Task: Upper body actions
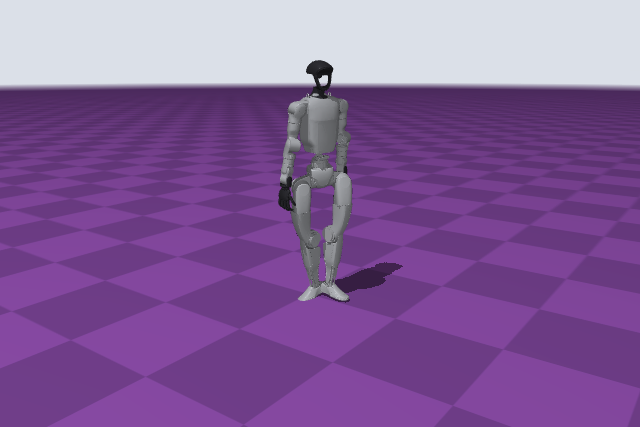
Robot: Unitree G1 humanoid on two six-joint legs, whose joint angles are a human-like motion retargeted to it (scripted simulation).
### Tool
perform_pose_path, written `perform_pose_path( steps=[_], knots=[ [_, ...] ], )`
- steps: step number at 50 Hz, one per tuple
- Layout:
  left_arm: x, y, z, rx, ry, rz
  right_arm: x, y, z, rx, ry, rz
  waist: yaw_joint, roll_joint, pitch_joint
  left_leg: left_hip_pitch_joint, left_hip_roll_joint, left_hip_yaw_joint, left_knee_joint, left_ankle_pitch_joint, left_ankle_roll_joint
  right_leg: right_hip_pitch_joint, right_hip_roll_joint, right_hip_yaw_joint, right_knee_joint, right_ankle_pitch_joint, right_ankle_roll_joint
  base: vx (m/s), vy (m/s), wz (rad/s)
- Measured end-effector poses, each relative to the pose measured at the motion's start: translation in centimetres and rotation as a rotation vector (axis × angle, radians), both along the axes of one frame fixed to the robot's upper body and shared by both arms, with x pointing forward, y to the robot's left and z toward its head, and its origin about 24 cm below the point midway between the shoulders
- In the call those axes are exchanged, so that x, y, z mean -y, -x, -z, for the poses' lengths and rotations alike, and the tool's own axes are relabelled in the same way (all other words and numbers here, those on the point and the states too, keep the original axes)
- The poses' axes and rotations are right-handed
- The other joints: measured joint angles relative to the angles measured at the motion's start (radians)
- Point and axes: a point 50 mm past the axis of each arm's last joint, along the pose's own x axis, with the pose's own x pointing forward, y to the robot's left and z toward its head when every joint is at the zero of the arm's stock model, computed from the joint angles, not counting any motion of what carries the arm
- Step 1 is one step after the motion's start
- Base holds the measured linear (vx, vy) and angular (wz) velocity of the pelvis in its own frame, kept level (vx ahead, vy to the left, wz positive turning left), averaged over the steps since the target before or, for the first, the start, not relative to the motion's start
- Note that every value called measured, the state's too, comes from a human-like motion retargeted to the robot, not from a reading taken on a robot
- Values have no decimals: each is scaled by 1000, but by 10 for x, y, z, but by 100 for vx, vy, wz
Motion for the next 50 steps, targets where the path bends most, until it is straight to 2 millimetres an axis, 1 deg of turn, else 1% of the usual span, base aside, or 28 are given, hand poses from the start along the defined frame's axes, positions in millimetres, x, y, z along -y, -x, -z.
perform_pose_path(
  steps=[5, 8, 12, 15, 16, 17, 18, 20, 22, 25, 30, 32, 33, 35, 37, 39, 44, 47, 50],
  knots=[
    [-3, -9, 1, 21, -30, 94, 4, 6, -1, -10, 9, 32, -25, 26, -9, 3, -9, -61, 2, -19, 34, 28, -2, -40, 31, 49, -13, 32, -7, 50],
    [-2, -16, 1, 38, -32, 132, 5, 7, -1, -7, 15, 40, -35, 51, -9, 7, -1, -102, 5, -26, 52, 47, 3, -68, 63, 93, -41, 30, -9, 55],
    [2, -22, 2, 60, -12, 143, 7, 7, -2, 1, 28, 30, -45, 113, -16, 10, 50, -160, 10, -29, 66, 61, 4, -78, 160, 170, -115, 25, -8, 51],
    [3, -24, 2, 72, -5, 133, 10, 4, -2, 1, 40, 6, -63, 170, -30, 5, 106, -205, 15, -28, 68, 32, -29, -20, 313, 200, -186, 21, -6, 48],
    [3, -25, 2, 77, -10, 131, 11, 2, -2, 4, 43, 1, -70, 180, -30, 3, 114, -217, 17, -28, 69, 12, -55, 17, 380, 192, -198, 18, -8, 45],
    [2, -27, 2, 82, -16, 129, 12, -1, -2, 8, 45, -3, -77, 186, -29, 0, 118, -228, 19, -27, 72, -9, -81, 57, 441, 179, -196, 16, -9, 49],
    [1, -29, 2, 87, -25, 131, 12, -4, -2, 16, 45, -3, -85, 183, -23, -2, 110, -239, 19, -25, 76, -33, -109, 102, 491, 157, -164, 11, -11, 65],
    [-2, -32, 2, 92, -40, 140, 10, -9, -1, 33, 39, 0, -116, 161, -7, -3, 74, -272, 18, -19, 85, -127, -150, 288, 577, 104, -70, 7, -13, 92],
    [-6, -34, 1, 94, -47, 147, 7, -13, 0, 48, 30, -5, -147, 141, 2, -7, 48, -308, 18, -11, 90, -201, -131, 450, 585, 43, 5, 4, -14, 100],
    [-11, -34, 1, 93, -53, 149, 3, -17, 1, 62, 24, -26, -183, 121, 9, -9, 22, -355, 19, -5, 92, -241, -77, 589, 471, -19, 56, 4, -13, 88],
    [-15, -36, 0, 100, -65, 139, -2, -20, 2, 67, 12, -57, -227, 67, 25, 7, -44, -421, 17, 1, 92, -277, -26, 784, 255, -80, 76, 2, -8, 74],
    [-15, -34, 0, 105, -65, 134, -4, -19, 2, 56, 5, -60, -217, 47, 32, 23, -66, -427, 17, -4, 92, -280, -23, 828, 191, -40, 78, 3, 0, 28],
    [-14, -33, 1, 104, -64, 134, -5, -17, 2, 47, 1, -60, -210, 40, 36, 32, -75, -431, 19, -7, 93, -271, -12, 848, 159, -18, 64, 5, 5, 13],
    [-13, -30, 1, 99, -59, 140, -7, -13, 2, 31, -11, -57, -183, 25, 37, 44, -90, -426, 23, -13, 91, -228, -25, 806, 137, -38, 72, 6, 8, 11],
    [-9, -25, 1, 84, -51, 153, -9, -9, 2, 14, -21, -49, -174, 21, 37, 60, -101, -449, 29, -17, 92, -198, -6, 778, 100, -23, 50, 9, 9, 27],
    [-5, -20, 1, 66, -51, 146, -10, -8, 2, 7, -24, -49, -141, 23, 28, 67, -98, -441, 30, -22, 90, -185, 2, 784, 94, -26, 46, 6, 10, -6],
    [4, -4, 1, 26, -33, 103, -9, -11, 2, 11, -23, -76, -163, 40, 2, 71, -93, -480, 35, -24, 84, -161, 17, 740, 90, -45, 27, 1, 7, 34],
    [3, -2, 1, 6, -30, 116, -9, -14, 2, 20, -28, -74, -173, 46, -2, 73, -90, -502, 37, -24, 81, -147, 21, 718, 85, -50, 21, -4, 4, 32],
    [0, -3, 1, 2, -38, 142, -9, -13, 2, 14, -29, -64, -160, 43, -9, 71, -92, -511, 42, -27, 77, -136, 27, 707, 74, -50, 13, -1, 1, 7]
  ],
)
